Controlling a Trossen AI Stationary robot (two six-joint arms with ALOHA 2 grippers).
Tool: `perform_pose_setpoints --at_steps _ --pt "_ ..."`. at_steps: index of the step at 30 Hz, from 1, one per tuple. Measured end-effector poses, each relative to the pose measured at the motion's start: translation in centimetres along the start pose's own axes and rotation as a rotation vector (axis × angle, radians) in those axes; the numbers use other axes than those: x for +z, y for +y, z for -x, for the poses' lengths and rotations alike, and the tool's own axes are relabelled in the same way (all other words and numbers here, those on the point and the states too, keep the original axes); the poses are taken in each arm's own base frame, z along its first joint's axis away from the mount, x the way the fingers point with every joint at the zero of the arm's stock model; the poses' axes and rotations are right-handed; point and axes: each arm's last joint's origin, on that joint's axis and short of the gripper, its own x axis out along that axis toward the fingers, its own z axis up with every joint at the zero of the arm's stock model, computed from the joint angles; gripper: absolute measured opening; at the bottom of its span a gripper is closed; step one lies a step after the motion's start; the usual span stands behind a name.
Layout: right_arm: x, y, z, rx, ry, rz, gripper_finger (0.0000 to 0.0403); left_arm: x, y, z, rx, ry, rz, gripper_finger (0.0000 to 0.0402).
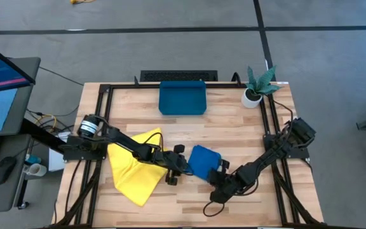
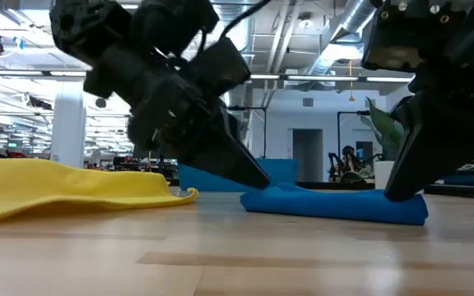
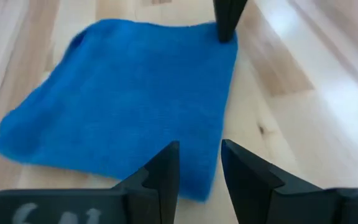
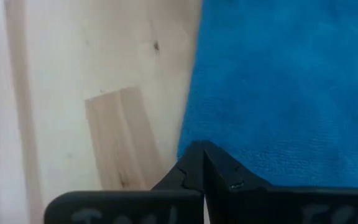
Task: Roll microfiber towels into tight, uniform cylinder then place into a basket
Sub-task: Roll the blue microfiber cloth
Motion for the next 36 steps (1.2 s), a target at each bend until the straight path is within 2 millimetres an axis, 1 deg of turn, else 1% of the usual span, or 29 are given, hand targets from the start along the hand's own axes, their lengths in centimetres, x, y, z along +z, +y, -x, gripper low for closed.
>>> perform_pose_setpoints --at_steps 4,8,12,16,22,24,28,32,36 --pt "0.0 0.0 0.0 0.016 0.020 -0.001 0.0014 0.1 0.2 -0.7 0.015 -0.035 -0.002 0.0112" --pt "-0.2 -0.1 0.0 0.014 0.052 0.000 0.0015 -0.3 0.3 -1.2 0.020 -0.030 0.034 0.0112" --pt "-0.4 -0.2 0.0 0.029 0.090 -0.019 0.0015 -1.0 0.4 -1.4 0.057 0.014 0.167 0.0112" --pt "-0.6 -0.6 -0.1 -0.002 0.124 -0.011 0.0014 -1.2 0.1 -1.5 0.034 0.023 0.257 0.0112" --pt "-0.2 -1.4 -0.4 -0.030 0.140 0.000 0.0019 -1.0 -0.8 -1.2 0.018 0.031 0.324 0.0112" --pt "-0.1 -1.5 -0.4 -0.031 0.142 0.029 0.0019 -0.8 -0.9 -0.8 0.039 0.041 0.315 0.0112" --pt "-0.1 -1.5 -0.2 -0.027 0.143 0.073 0.0020 -0.2 -1.2 0.3 0.116 0.064 0.241 0.0112" --pt "0.3 -1.3 0.0 -0.022 0.134 0.099 0.0022 1.2 -1.6 2.1 0.167 0.056 0.164 0.0112" --pt "1.1 -0.6 0.6 -0.014 0.092 0.156 0.0024 2.7 -2.7 4.0 0.165 0.028 0.066 0.0112"
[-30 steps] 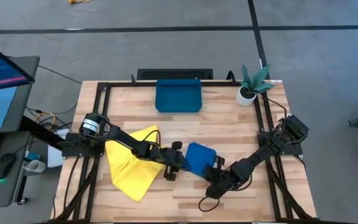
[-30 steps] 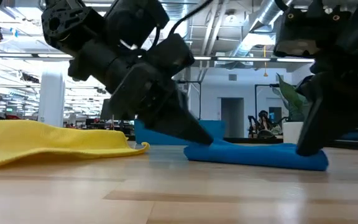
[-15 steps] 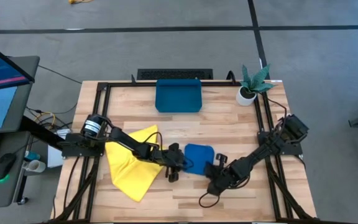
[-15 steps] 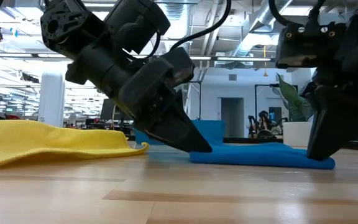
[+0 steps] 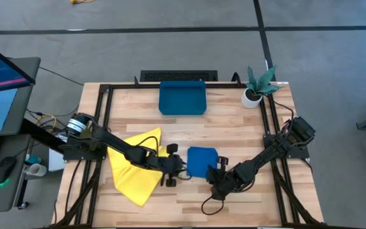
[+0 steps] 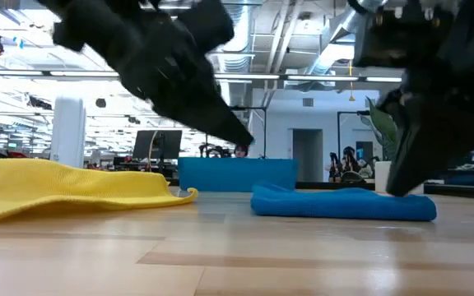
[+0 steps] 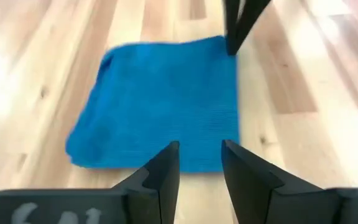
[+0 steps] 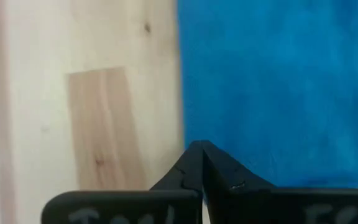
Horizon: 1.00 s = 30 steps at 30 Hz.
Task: Roll microfiber towels into tight, uniform cylinder then place into a basket
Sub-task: Roll the blue microfiber cloth
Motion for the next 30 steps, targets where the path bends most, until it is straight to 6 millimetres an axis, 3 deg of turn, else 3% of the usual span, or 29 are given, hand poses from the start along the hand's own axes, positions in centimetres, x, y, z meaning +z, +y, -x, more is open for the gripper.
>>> perform_pose_setpoints --at_steps 6,12,20,30 --pt "0.9 0.8 2.1 -0.082 -0.006 0.075 0.0024 1.0 -2.1 2.6 0.047 -0.056 -0.224 0.0112" --pt "1.0 2.3 4.3 -0.184 -0.102 0.142 0.0024 0.9 -3.6 3.5 0.089 -0.072 -0.370 0.0112" --pt "-0.6 3.2 5.2 -0.211 -0.094 0.097 0.0027 1.0 -3.3 3.3 0.071 -0.075 -0.287 0.0112" --pt "-1.1 3.0 5.1 -0.244 -0.059 0.121 0.0057 1.4 -3.1 3.0 -0.131 -0.104 -0.299 0.0138"
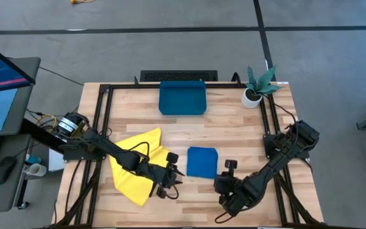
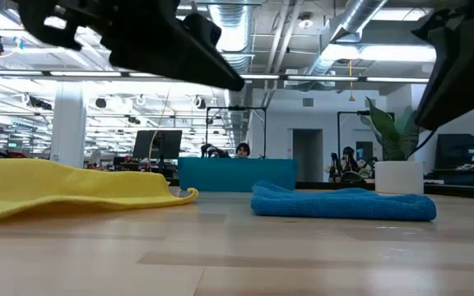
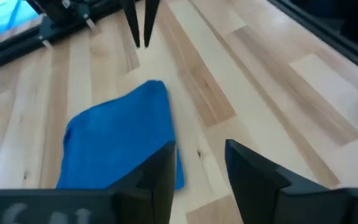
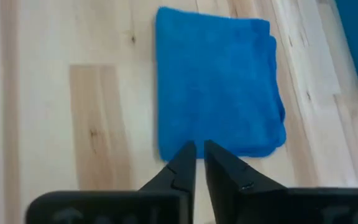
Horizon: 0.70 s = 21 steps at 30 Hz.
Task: Roll microfiber towels into tight, uniform cylinder then place into a basket
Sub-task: Roll the blue microfiber cloth
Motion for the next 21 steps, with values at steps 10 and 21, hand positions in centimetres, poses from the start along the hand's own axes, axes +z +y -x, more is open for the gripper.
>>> perform_pose_setpoints --at_steps 10,21 --pt "-1.3 -0.1 -1.5 -0.014 0.013 -0.007 0.0136 -0.3 -0.3 -1.3 0.025 -0.044 0.019 0.0194" --pt "-2.8 0.8 -3.5 0.063 -0.074 0.044 0.0174 -2.3 -0.6 -5.5 0.050 0.033 -0.071 0.0194"
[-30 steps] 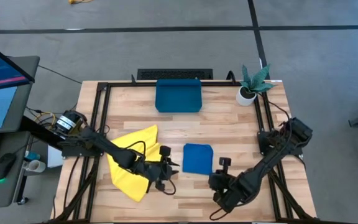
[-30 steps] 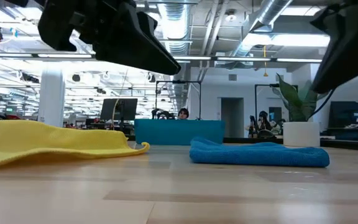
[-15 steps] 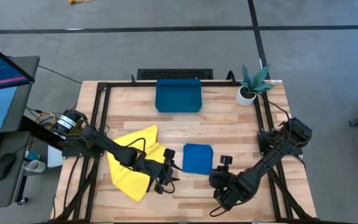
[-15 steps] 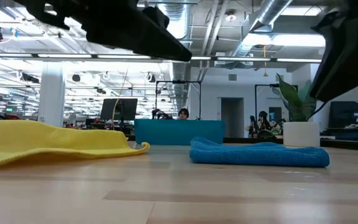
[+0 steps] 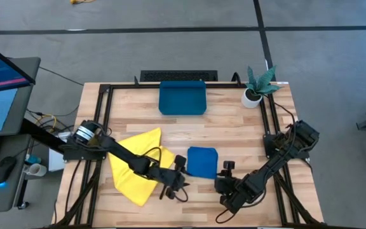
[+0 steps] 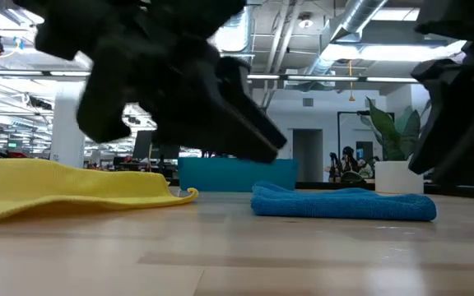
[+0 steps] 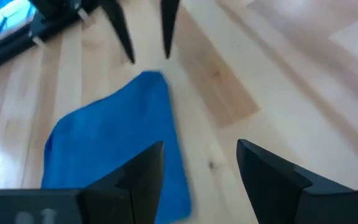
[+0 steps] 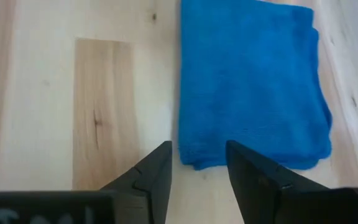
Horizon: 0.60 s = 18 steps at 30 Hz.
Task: Roll microfiber towels into tight, uniform cylinder then place into a basket
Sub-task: Roll the blue microfiber cloth
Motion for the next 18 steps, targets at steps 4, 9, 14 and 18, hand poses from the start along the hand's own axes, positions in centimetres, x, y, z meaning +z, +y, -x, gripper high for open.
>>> perform_pose_setpoints --at_steps 4,9,14,18 --pt "-0.1 -0.1 -0.7 0.017 -0.026 0.019 0.0173 -0.7 0.2 -1.2 0.008 0.031 0.001 0.0194" --pt "-0.2 -0.7 -1.3 0.002 -0.012 0.015 0.0173 -2.1 0.0 -2.7 0.010 0.080 0.000 0.0194" --pt "-0.1 -0.7 -1.4 0.038 0.007 0.014 0.0170 -2.5 0.6 -3.0 0.032 0.102 0.033 0.0194" --pt "-0.1 -0.6 -1.4 0.048 0.008 0.010 0.0170 -2.4 0.7 -3.0 0.041 0.106 0.040 0.0194"
